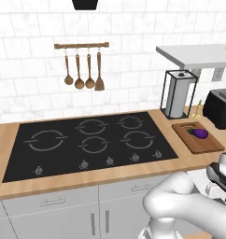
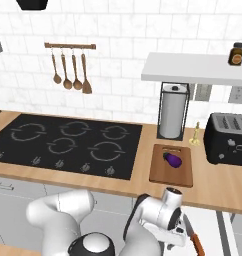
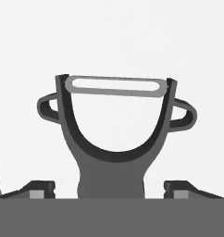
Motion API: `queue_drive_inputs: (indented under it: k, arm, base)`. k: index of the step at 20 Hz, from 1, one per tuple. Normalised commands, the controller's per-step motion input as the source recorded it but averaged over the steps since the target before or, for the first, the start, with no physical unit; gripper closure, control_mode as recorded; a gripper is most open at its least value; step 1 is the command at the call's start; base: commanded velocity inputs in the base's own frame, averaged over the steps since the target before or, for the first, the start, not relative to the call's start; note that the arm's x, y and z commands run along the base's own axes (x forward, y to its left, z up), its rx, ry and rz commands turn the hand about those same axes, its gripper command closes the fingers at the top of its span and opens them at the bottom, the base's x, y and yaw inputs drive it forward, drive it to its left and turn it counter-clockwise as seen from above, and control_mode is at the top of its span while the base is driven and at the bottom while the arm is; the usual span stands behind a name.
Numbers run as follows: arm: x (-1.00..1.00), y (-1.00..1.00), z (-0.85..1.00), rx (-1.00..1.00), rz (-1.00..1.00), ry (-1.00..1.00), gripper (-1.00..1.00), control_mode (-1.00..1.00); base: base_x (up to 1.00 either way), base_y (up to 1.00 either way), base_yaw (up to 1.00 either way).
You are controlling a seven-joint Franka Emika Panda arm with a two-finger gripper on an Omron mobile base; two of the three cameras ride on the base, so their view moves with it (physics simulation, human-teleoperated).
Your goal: Place the appropriate cutting tool for cutting the eggplant skin on the cutting board.
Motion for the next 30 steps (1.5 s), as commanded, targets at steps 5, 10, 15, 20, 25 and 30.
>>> queue_drive_inputs:
  k: [5,10,15,20,25,30]
  arm:
    - [0.05,0.54,-0.94,-0.05,0.0,0.03,1.0,-1.0]
    - [-0.03,0.3,-0.36,0.0,0.0,0.0,1.0,-1.0]
    - [-0.34,0.0,0.14,0.0,-0.01,0.0,1.0,-1.0]
    - [-0.45,-0.03,0.94,0.0,0.0,0.0,1.0,-1.0]
    - [-0.43,0.0,1.0,0.0,0.01,0.0,1.0,-1.0]
    - [-0.54,0.02,1.0,0.0,0.08,0.0,1.0,-1.0]
  base:
    - [0.0,0.0,0.0]
    - [0.0,0.0,0.0]
    - [0.0,0.0,0.0]
    - [0.0,0.0,0.0]
    - [0.0,0.0,0.0]
    - [0.0,0.0,0.0]
